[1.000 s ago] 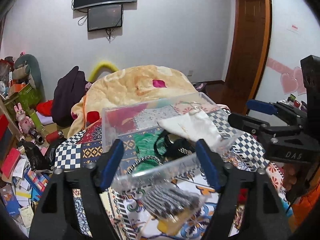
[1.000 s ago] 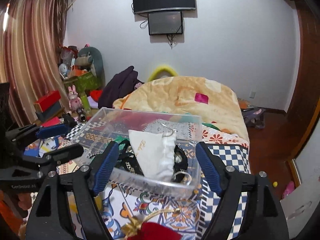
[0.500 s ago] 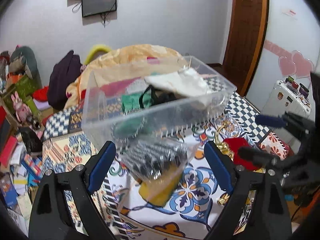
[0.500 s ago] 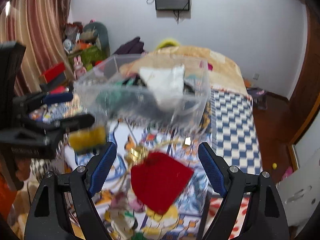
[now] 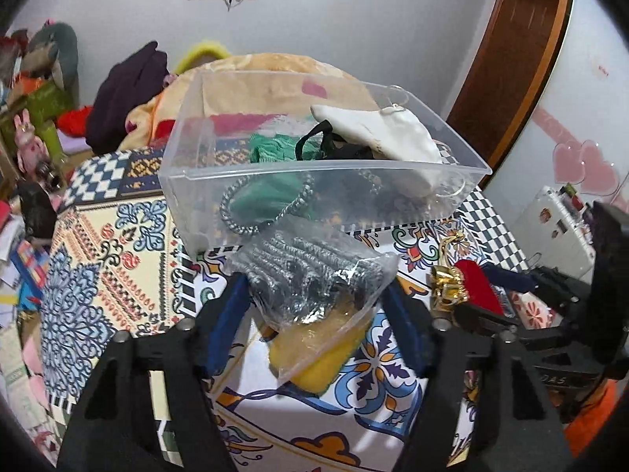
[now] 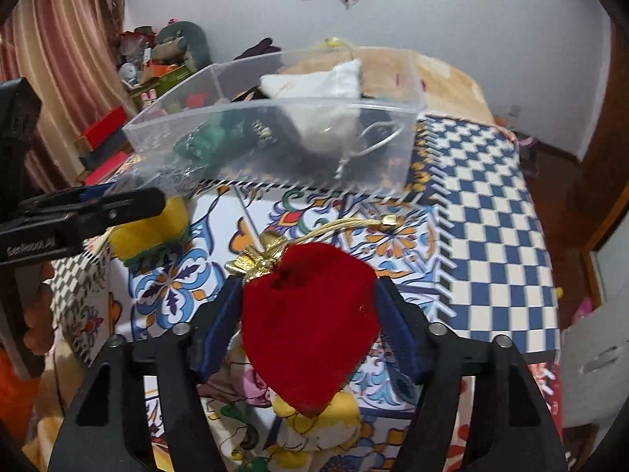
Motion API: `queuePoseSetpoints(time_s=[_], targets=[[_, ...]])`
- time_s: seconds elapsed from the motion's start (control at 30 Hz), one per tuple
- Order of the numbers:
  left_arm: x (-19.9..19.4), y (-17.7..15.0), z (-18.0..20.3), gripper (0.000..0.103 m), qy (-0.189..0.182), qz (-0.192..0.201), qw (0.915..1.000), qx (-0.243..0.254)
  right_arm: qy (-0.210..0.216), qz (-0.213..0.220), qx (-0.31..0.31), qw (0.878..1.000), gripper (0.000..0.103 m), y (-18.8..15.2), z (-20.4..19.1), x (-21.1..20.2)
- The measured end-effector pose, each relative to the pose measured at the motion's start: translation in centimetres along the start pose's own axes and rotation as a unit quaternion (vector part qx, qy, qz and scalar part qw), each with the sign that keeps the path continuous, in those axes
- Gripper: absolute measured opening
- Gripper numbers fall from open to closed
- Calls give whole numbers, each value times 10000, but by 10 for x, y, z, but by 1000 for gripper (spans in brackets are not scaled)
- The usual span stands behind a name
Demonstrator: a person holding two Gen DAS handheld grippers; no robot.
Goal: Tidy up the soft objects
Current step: 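Grasp the red velvet pouch with the right tool while the left tool grasps the clear bag of metal pieces, then carry the red pouch with the right tool while the left tool carries the clear bag to the box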
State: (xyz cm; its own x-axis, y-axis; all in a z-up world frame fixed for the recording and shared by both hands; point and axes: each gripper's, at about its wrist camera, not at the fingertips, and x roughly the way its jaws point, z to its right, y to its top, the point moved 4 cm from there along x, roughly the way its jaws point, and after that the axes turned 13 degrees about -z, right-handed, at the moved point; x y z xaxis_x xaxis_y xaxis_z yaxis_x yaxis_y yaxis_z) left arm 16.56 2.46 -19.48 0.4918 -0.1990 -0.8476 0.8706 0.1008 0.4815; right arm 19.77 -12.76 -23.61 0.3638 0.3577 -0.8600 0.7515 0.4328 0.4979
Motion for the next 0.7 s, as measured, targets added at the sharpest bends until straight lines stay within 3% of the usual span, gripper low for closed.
queuePoseSetpoints(time_s=[0.2,0.37,0.7], targets=[[-7,0,0,48,-34,114,9999,-13,-79,20,-147,9999,33,0,-6,0],[-21,-1,4,41,70,292,9995,75,-76,114,-186,9997,28,-1,-8,-6],[-72,1,13,41,202,878,9955,291,-129,729,-279,9969,27,13,-13,-47]])
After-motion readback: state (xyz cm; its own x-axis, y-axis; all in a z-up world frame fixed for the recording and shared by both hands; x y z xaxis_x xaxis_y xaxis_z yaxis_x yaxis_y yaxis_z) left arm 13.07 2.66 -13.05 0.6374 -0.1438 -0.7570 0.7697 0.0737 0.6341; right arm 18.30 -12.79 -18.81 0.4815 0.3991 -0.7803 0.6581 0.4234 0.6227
